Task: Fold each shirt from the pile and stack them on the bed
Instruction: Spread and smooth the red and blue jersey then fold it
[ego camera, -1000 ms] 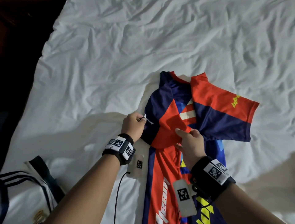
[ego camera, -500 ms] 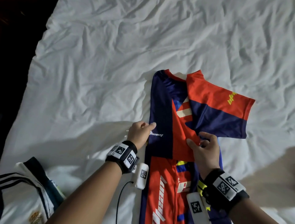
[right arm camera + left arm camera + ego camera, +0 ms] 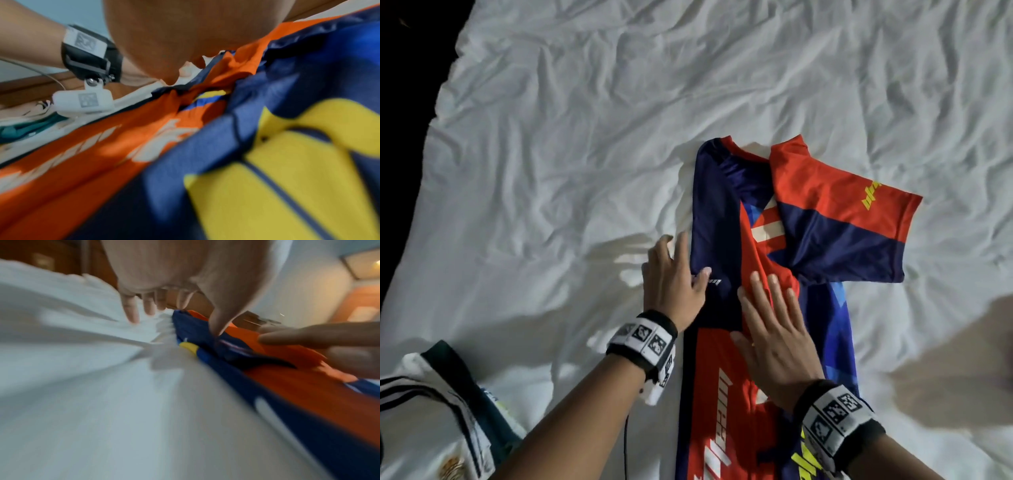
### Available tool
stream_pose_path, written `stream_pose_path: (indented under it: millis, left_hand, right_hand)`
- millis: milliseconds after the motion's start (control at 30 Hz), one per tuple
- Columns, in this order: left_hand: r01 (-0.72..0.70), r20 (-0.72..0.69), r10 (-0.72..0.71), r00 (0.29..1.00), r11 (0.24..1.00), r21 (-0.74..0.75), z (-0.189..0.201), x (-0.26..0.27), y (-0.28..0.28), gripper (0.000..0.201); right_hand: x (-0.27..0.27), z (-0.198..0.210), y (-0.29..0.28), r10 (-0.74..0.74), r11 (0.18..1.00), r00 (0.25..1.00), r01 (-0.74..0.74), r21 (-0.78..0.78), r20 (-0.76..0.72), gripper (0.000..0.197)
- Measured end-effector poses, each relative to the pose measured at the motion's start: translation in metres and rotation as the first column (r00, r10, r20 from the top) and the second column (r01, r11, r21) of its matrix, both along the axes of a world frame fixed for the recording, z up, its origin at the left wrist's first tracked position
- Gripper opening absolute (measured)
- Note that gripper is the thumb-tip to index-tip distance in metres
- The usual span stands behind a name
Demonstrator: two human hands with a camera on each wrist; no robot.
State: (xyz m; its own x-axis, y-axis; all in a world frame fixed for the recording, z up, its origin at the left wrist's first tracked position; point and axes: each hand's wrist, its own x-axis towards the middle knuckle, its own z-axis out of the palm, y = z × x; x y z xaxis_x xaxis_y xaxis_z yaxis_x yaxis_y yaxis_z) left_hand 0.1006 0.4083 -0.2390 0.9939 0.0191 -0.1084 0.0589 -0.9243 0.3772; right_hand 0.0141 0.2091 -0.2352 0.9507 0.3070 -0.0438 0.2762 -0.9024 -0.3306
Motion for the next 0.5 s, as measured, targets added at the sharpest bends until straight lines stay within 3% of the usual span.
stream_pose_path:
  millis: [67,133,233,333,400,500]
  left_hand:
    - [0.301,0.013,-0.306,0.952,0.943,0.141,-0.009,-0.02,-0.004,0.076]
    - [0.452,-0.069,-0.448,0.891,0.867,0.208,-0.026,-0.038,0.001,0.071]
    - [0.379,-0.151,-0.352,0.924,0.896,0.23,-0.034,-0.045,0.013,0.069]
    - [0.269,-0.136,-0.245,0.96,0.943,0.195,-0.017,-0.039,0.001,0.065]
    - [0.251,-0.048,-0.247,0.968,0.957,0.146,-0.003,-0.034,-0.019,0.058]
    - [0.331,0.114,-0.339,0.934,0.94,0.087,0.015,-0.021,-0.065,0.041]
  right_hand:
    - [-0.01,-0.014,-0.008,0.011,0.998,0.994,-0.017,-0.06,-0.105,0.07]
    - [-0.018,-0.022,-0.021,-0.033,0.996,0.985,0.019,-0.083,-0.172,0.073]
    - [-0.02,-0.017,-0.037,0.0,0.999,0.99,-0.006,-0.042,-0.143,0.065]
    - [-0.007,0.0,-0.056,-0.074,0.989,0.997,0.071,0.13,0.019,0.04]
    - [0.012,0.009,-0.076,-0.199,0.956,0.976,0.175,0.236,0.083,0.026]
    - [0.055,0.003,-0.117,-0.377,0.896,0.918,0.328,0.298,0.123,0.021]
